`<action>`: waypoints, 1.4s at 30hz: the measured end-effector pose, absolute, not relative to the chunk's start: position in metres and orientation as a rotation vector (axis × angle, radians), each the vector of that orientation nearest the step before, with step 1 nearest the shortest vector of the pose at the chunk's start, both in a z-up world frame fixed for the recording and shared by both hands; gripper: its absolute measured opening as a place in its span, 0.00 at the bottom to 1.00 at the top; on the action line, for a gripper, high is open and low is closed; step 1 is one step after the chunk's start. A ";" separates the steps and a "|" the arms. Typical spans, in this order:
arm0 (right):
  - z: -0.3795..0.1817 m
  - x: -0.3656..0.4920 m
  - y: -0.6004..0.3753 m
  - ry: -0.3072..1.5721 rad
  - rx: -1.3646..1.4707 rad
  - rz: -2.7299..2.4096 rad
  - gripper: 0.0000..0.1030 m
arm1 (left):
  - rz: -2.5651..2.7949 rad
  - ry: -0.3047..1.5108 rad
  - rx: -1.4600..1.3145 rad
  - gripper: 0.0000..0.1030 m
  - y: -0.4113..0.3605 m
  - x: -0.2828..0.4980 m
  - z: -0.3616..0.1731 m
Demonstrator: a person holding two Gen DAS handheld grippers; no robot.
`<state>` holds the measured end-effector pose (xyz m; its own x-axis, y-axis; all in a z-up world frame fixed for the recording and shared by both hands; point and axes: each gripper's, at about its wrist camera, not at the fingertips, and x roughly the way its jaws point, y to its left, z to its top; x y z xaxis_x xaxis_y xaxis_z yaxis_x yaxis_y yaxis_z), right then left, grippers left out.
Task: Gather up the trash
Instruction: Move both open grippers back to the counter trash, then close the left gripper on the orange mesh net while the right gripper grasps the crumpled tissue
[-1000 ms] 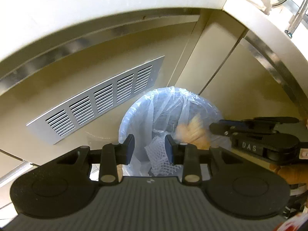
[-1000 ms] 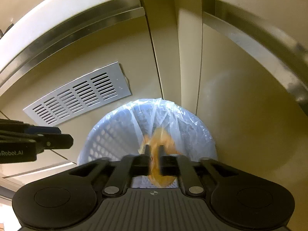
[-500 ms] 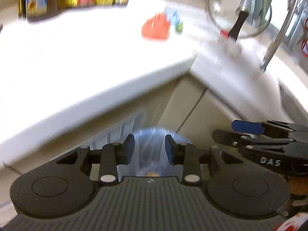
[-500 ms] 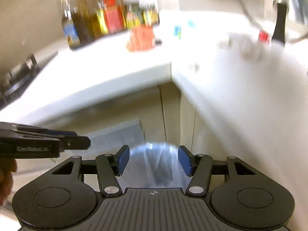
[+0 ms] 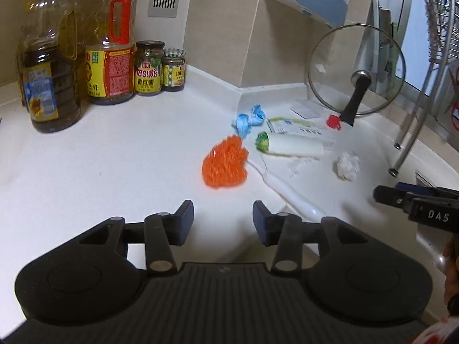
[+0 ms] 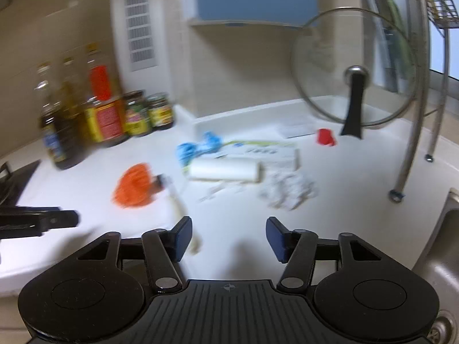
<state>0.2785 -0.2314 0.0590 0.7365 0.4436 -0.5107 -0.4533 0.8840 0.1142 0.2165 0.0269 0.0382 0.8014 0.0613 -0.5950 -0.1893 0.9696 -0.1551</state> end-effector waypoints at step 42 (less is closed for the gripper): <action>0.025 0.389 -0.216 0.622 -0.027 0.371 0.73 | 0.181 0.694 -0.148 0.25 0.041 0.329 0.012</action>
